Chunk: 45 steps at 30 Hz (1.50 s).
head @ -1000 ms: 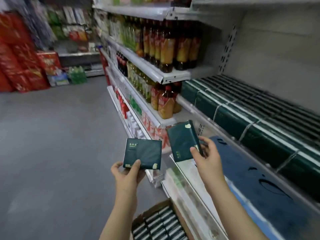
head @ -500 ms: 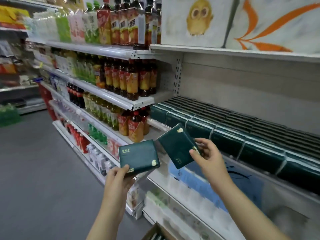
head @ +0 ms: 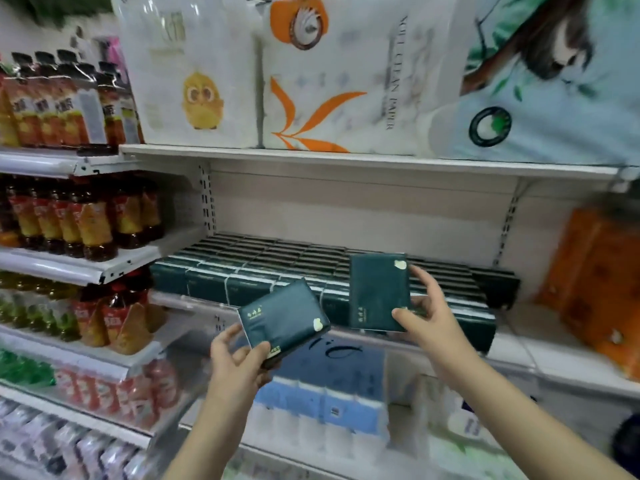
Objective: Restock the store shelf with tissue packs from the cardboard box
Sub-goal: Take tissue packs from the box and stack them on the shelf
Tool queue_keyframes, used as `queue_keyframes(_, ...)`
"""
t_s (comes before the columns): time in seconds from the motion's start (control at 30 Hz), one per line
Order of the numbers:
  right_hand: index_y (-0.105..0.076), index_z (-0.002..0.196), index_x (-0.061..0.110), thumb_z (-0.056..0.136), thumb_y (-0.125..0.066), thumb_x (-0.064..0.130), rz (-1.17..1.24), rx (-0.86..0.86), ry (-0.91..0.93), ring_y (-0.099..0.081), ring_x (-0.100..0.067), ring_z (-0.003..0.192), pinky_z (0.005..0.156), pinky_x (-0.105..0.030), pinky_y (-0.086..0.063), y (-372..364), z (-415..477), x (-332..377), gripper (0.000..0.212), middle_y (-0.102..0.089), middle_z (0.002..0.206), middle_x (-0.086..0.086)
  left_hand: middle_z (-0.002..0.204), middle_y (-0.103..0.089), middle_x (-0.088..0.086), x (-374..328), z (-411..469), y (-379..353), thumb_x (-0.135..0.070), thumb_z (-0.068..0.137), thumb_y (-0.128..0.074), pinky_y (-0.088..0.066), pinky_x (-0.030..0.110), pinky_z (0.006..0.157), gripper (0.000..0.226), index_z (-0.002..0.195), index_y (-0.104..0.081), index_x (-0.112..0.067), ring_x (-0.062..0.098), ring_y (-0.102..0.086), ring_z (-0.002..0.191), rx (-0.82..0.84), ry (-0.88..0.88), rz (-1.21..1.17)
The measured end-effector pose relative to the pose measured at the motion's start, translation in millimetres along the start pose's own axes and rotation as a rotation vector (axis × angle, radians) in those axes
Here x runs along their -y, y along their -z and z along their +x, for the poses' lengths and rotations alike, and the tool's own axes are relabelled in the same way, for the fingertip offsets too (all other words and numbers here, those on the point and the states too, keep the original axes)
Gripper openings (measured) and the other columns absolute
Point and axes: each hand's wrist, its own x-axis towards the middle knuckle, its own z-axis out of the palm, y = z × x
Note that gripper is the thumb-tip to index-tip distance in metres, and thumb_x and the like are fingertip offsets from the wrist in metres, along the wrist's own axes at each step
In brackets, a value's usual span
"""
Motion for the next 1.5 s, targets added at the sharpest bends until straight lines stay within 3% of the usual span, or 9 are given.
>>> queue_keyframes(0.13, -0.017, 0.13, 0.074, 0.087, -0.062, 0.002, -0.066, -0.017, -0.014, -0.068, -0.031, 0.086, 0.081, -0.047, -0.055, 62.8, -14.2, -5.5, 0.095, -0.063, 0.105, -0.022, 0.073, -0.069, 0.004, 11.2, -13.0, -65.6, 0.006, 0.094, -0.052, -0.042, 0.035, 0.061, 0.068, 0.137, -0.029, -0.041, 0.026, -0.064, 0.065, 0.101, 0.02, 0.02)
queue_keyframes(0.23, -0.001, 0.136, 0.071, 0.09, -0.057, -0.001, -0.085, 0.013, -0.008, -0.064, -0.024, 0.087, 0.073, -0.03, -0.054, 117.5, -23.9, -8.8, 0.102, -0.064, 0.108, -0.013, 0.083, -0.072, 0.005, 21.8, -29.5, -118.6, 0.005, 0.092, -0.054, -0.048, 0.039, 0.069, 0.08, 0.14, -0.024, -0.053, 0.028, -0.068, 0.073, 0.185, 0.037, 0.043)
queue_keyframes(0.33, -0.012, 0.137, 0.069, 0.091, -0.055, -0.001, -0.078, 0.053, -0.001, -0.066, -0.007, 0.097, 0.076, -0.025, -0.056, 168.7, -30.0, -13.6, 0.094, -0.057, 0.127, 0.009, 0.094, -0.07, 0.008, 31.3, -47.4, -164.2, 0.004, 0.092, -0.055, -0.051, 0.032, 0.064, 0.075, 0.139, -0.029, -0.049, 0.025, -0.069, 0.08, 0.243, 0.029, 0.05)
queue_keyframes(0.57, -0.039, 0.121, 0.063, 0.089, -0.05, -0.011, 0.019, -0.017, -0.03, -0.07, -0.019, 0.098, 0.076, -0.04, -0.06, 263.4, -40.7, -27.7, 0.082, -0.054, 0.13, 0.003, 0.11, -0.067, 0.012, 47.9, -72.3, -241.9, -0.014, 0.078, -0.068, -0.054, 0.04, 0.072, 0.075, 0.137, -0.033, -0.046, 0.034, -0.071, 0.089, 0.312, 0.004, 0.099)
queue_keyframes(0.7, -0.028, 0.139, 0.059, 0.091, -0.047, -0.014, 0.131, 0.005, -0.105, -0.071, -0.02, 0.097, 0.07, -0.037, -0.059, 296.8, -38.0, -35.5, 0.089, -0.054, 0.13, -0.004, 0.112, -0.068, 0.008, 57.2, -74.4, -273.4, -0.011, 0.09, -0.067, -0.052, 0.035, 0.071, 0.07, 0.136, -0.031, -0.049, 0.031, -0.07, 0.093, 0.395, -0.008, 0.155)
queue_keyframes(0.87, -0.026, 0.13, 0.073, 0.088, -0.049, -0.014, 0.168, 0.042, -0.16, -0.068, -0.022, 0.105, 0.074, -0.038, -0.058, 316.7, -29.0, -47.2, 0.1, -0.049, 0.138, 0.006, 0.113, -0.068, 0.004, 56.0, -63.1, -294.3, -0.013, 0.088, -0.068, -0.054, 0.029, 0.068, 0.071, 0.133, -0.033, -0.055, 0.024, -0.071, 0.092, 0.439, -0.045, 0.211)
queue_keyframes(1.07, -0.035, 0.122, 0.054, 0.065, -0.071, 0.005, 0.194, 0.054, -0.223, -0.07, -0.022, 0.1, 0.074, -0.038, -0.057, 328.0, -1.3, -62.6, 0.083, -0.059, 0.125, -0.001, 0.114, -0.069, 0.005, 55.9, -19.6, -311.0, -0.005, 0.09, -0.063, -0.054, 0.029, 0.066, 0.071, 0.135, -0.034, -0.052, 0.019, -0.07, 0.087, 0.511, -0.071, 0.295)
queue_keyframes(1.2, -0.036, 0.122, 0.027, 0.081, -0.072, -0.003, 0.276, -0.136, -0.234, -0.068, -0.026, 0.098, 0.067, -0.036, -0.058, 330.5, 30.7, -77.3, 0.062, -0.061, 0.118, -0.01, 0.111, -0.069, 0.006, 50.9, 16.5, -323.0, -0.005, 0.088, -0.066, -0.055, 0.027, 0.063, 0.071, 0.135, -0.032, -0.047, 0.021, -0.072, 0.083, 0.51, -0.102, 0.319)
queue_keyframes(1.5, -0.05, 0.106, 0.028, 0.087, -0.07, 0.016, 0.208, -0.523, -0.268, -0.065, -0.029, 0.094, 0.069, -0.038, -0.051, 313.8, 108.7, -129.1, 0.031, -0.062, 0.114, -0.007, 0.102, -0.067, -0.008, 52.2, 110.7, -335.3, -0.014, 0.087, -0.07, -0.048, 0.017, 0.074, 0.065, 0.124, -0.034, -0.054, 0.002, -0.065, 0.092, 0.483, -0.168, 0.41)
